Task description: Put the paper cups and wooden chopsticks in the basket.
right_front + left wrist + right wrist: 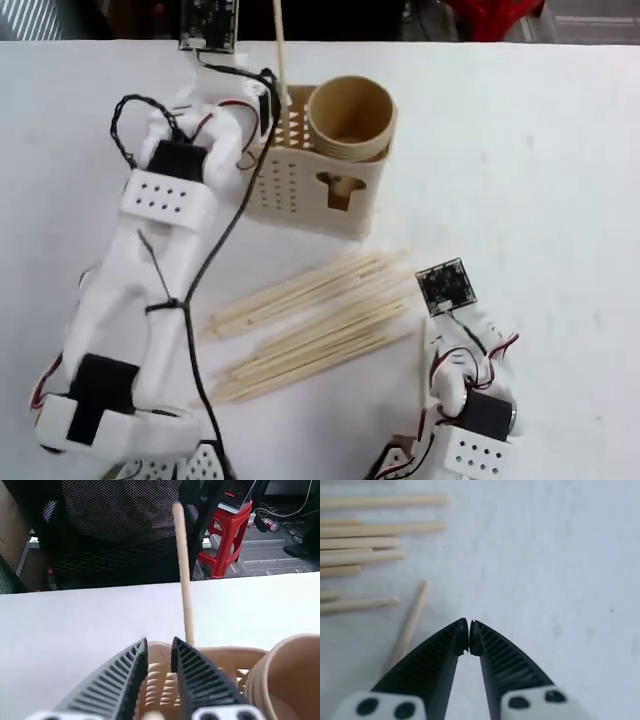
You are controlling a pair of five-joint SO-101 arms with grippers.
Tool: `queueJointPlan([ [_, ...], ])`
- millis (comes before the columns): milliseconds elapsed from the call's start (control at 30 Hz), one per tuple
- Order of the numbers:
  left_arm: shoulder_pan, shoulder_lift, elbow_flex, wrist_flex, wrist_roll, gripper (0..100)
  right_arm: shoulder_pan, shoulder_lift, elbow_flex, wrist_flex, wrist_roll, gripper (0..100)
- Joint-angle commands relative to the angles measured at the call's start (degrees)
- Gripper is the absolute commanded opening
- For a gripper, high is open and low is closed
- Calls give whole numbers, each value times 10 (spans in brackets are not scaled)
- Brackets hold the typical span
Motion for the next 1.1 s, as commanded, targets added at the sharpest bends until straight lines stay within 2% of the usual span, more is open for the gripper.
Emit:
queueJointPlan([
  [0,-6,-87,-8,11,3,62,-6,-4,11,-11,4,18],
  [267,-6,-241,-4,92,-51,60,-6,-4,11,-11,4,18],
  [333,-9,-271,-9,135,-62,60,-6,-4,11,-11,4,18],
  [433,13,-305,-46,256,-127,60,-6,-4,11,-11,4,18],
  [600,85,-275,-90,527,-256,60,-6,-4,11,-11,4,18],
  [700,141,-226,-59,621,-338,60,-6,-4,11,-11,4,18],
  [767,166,-201,-8,613,-361,61,-6,-4,11,-11,4,18],
  [833,182,-186,51,561,-381,61,-6,-4,11,-11,4,18],
  [1000,204,-145,216,372,-396,143,-5,-4,11,-7,23,18],
  [1067,204,-115,265,291,-396,141,-4,-4,11,-7,33,18],
])
